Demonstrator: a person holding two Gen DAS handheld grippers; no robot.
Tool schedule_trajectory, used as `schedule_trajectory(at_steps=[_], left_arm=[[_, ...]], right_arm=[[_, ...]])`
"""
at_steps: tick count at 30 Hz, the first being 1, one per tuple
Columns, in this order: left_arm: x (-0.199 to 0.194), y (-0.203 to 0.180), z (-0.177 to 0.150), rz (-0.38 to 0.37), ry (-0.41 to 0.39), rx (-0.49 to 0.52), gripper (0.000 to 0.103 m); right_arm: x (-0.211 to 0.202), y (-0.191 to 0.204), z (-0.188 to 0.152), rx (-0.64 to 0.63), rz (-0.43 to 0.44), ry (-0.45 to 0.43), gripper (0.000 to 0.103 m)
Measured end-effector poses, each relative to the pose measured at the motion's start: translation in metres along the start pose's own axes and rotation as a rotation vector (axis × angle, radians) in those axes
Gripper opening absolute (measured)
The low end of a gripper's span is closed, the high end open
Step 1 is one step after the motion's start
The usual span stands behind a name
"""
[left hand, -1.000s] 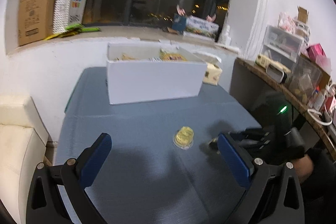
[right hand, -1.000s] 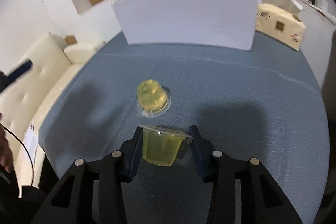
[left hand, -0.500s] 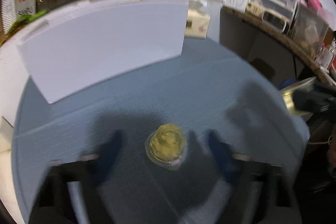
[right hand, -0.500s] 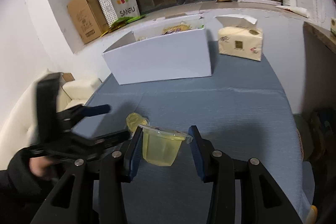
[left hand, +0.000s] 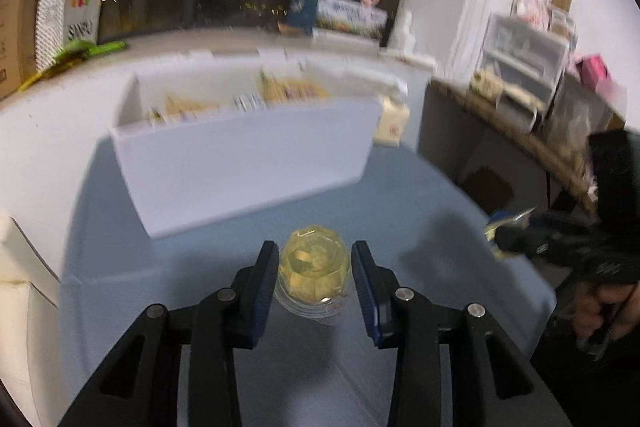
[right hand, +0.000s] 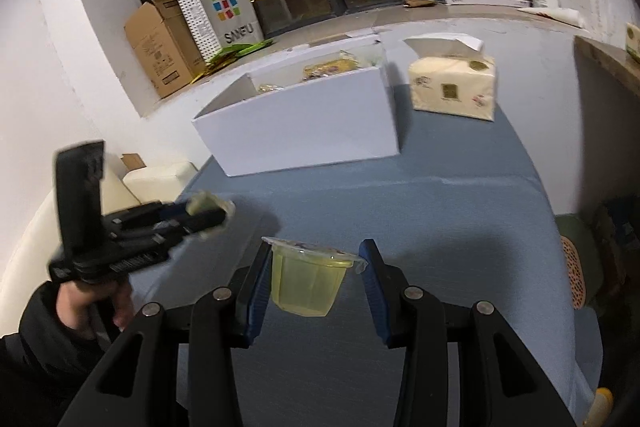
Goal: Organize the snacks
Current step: 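Drop both jelly cups into the white box and open both tools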
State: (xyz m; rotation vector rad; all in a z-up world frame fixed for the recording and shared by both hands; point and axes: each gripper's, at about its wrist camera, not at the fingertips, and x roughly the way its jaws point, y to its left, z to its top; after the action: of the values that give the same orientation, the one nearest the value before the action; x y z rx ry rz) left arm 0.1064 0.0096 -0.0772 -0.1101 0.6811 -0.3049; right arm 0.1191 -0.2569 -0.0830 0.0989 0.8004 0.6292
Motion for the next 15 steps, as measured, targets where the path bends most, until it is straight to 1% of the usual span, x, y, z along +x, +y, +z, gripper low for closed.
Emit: schedule_trajectory(at_steps=[4,7,8,9,12,13,15], left_arm=[[-0.024,0.024,0.038,0.008,-0.097,-0.031,0.042],[-0.030,0.047,0.070,-0.009,-0.147,-0.093,0.042],[-0.029,0.054,0.082,0.005,-0.171,-0.094,0.042],[-0.028,0.060,0.090,0.013,-0.180,-0.096,0.042],[-0.009,0.081,0.122,-0.001,-0.188,-0.136,0.042],[0.003,0.087,0.134,0.010,-0.181,-0.136,0.042],[0.017,0.096,0.147,0.025,-0.161,-0.131,0.042]], right_arm=[[0.012,0.011,0.029,-0.037,0.034,-0.010,0.046],[0.022,0.021,0.063,-0.063,0.077,-0.028,0.046],[0.027,0.024,0.076,-0.070,0.095,-0.035,0.046],[0.032,0.028,0.090,-0.075,0.103,-0.044,0.046],[0.053,0.034,0.134,-0.082,0.114,-0.061,0.046],[0.060,0.034,0.145,-0.075,0.121,-0.065,0.046],[0.080,0.034,0.176,-0.047,0.130,-0.059,0.046]])
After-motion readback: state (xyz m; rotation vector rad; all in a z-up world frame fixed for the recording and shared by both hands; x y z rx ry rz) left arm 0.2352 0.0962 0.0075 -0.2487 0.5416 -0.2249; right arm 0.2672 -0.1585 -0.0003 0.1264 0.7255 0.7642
